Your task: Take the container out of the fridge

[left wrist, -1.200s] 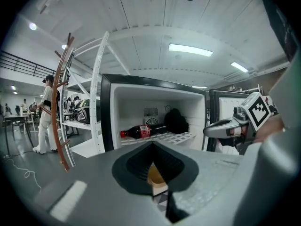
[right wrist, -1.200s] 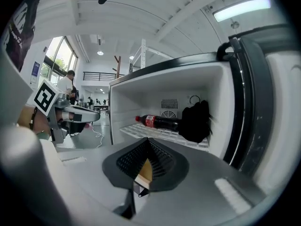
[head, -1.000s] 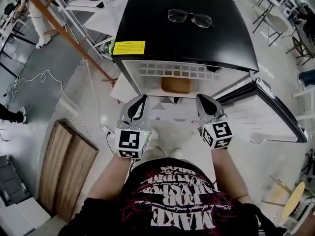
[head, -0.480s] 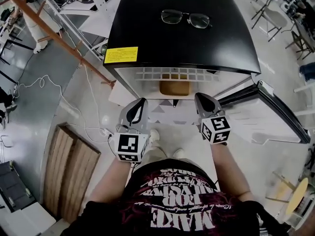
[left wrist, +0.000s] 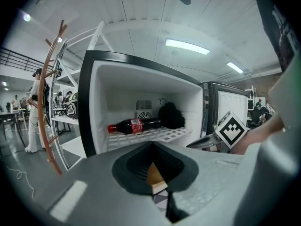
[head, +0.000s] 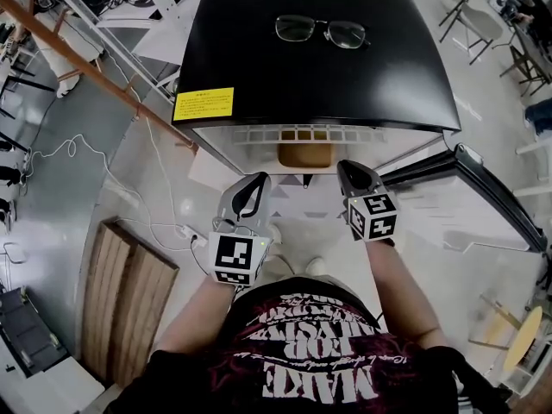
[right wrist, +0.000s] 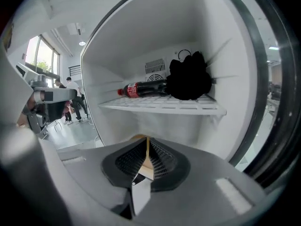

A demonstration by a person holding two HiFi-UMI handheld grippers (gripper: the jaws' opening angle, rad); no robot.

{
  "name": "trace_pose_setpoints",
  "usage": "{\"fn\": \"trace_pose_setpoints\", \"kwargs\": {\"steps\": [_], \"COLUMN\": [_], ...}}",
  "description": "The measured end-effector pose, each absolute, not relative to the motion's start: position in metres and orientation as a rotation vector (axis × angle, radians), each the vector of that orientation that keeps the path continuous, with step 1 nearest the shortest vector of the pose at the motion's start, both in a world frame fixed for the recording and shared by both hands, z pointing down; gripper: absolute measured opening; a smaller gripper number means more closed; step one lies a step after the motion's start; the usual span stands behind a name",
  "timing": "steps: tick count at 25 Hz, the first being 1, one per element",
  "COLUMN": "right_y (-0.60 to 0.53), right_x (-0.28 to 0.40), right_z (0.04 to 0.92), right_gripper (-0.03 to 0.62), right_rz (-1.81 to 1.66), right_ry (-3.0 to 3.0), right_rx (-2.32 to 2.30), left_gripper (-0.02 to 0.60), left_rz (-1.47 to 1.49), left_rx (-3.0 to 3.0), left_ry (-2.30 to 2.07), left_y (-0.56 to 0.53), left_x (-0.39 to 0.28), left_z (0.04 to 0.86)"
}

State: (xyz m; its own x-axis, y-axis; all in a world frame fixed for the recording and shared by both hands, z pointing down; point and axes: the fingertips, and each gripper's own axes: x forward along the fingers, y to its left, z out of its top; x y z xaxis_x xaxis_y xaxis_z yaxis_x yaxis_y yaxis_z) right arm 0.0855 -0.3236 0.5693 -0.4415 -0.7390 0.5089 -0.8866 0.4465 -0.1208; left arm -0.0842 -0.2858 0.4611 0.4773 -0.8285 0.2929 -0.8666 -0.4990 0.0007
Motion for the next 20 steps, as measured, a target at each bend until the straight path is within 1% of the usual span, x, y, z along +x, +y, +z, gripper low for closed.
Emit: {"fn": "trace_pose_setpoints", "kwargs": {"steps": [15, 20], "right_y": [-0.342, -0.347], "right_x": [0.088, 0.09], "right_z": [0.629, 0.646], "right_gripper": [0.084, 0.112], "right_rz": [0.683, 0.711], "right_ry": [-2.195, -2.14], "right_rx": [1.368, 1.376], "left_gripper": [0.0, 0.0], "left_rz": [0.437, 0.426], "left_rx": [2.513, 2.507], "left_ry": [-1.511, -1.519], "left_y": [-0.291, -0.291], "left_x": [-0.112, -0.119], "left_z": [0.476, 0.474]}}
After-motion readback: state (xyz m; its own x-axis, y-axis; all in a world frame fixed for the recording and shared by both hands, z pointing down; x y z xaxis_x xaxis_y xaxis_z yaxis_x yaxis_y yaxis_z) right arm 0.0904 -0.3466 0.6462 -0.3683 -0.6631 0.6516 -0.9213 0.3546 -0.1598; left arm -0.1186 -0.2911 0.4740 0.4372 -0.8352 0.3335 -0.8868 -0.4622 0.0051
